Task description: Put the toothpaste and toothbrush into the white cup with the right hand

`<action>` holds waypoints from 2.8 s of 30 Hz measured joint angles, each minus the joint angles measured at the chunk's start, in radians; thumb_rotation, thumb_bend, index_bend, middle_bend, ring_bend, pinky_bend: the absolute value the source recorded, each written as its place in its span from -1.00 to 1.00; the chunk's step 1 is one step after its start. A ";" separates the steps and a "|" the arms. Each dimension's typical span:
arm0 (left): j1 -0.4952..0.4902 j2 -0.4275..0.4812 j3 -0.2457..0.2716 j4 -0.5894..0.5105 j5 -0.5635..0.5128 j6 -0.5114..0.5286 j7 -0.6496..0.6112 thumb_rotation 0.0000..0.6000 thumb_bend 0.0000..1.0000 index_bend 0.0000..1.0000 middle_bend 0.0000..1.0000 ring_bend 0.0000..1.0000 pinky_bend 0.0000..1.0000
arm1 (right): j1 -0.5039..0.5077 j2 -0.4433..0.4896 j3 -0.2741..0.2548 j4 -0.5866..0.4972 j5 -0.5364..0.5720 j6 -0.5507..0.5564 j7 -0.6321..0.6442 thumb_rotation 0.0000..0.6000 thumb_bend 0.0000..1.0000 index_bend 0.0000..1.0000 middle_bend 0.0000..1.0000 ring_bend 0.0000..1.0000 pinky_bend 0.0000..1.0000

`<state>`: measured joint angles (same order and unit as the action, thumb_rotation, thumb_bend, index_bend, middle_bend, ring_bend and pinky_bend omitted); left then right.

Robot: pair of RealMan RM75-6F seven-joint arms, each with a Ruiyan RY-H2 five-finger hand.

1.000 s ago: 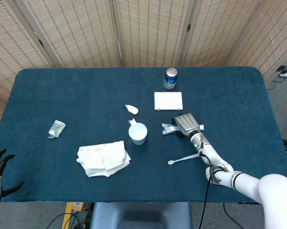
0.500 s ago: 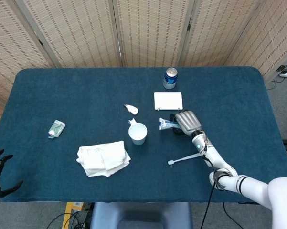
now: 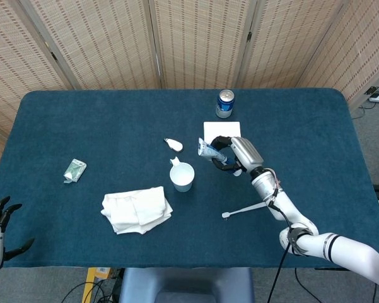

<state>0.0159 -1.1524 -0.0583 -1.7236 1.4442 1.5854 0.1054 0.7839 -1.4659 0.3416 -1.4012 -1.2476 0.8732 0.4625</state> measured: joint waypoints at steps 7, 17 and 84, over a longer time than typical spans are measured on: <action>0.011 0.007 0.005 -0.003 0.001 0.009 -0.006 1.00 -0.59 -0.53 -0.80 -0.93 -0.71 | 0.037 -0.034 0.083 -0.069 0.005 0.007 0.139 1.00 -0.27 0.30 0.32 -0.15 -0.26; 0.025 0.009 0.010 0.012 0.000 0.018 -0.028 1.00 -0.59 -0.53 -0.80 -0.93 -0.71 | 0.117 -0.167 0.120 0.008 0.069 0.008 0.128 1.00 -0.31 0.30 0.32 -0.15 -0.26; 0.050 0.002 0.021 0.066 -0.007 -0.005 -0.089 1.00 -0.59 -0.53 -0.80 -0.93 -0.71 | 0.134 -0.496 -0.059 0.558 -0.180 0.204 0.371 1.00 -0.58 -0.44 -0.32 -0.62 -0.55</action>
<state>0.0656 -1.1506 -0.0372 -1.6578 1.4372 1.5799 0.0167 0.9176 -1.9617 0.2827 -0.8432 -1.4280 1.0776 0.8335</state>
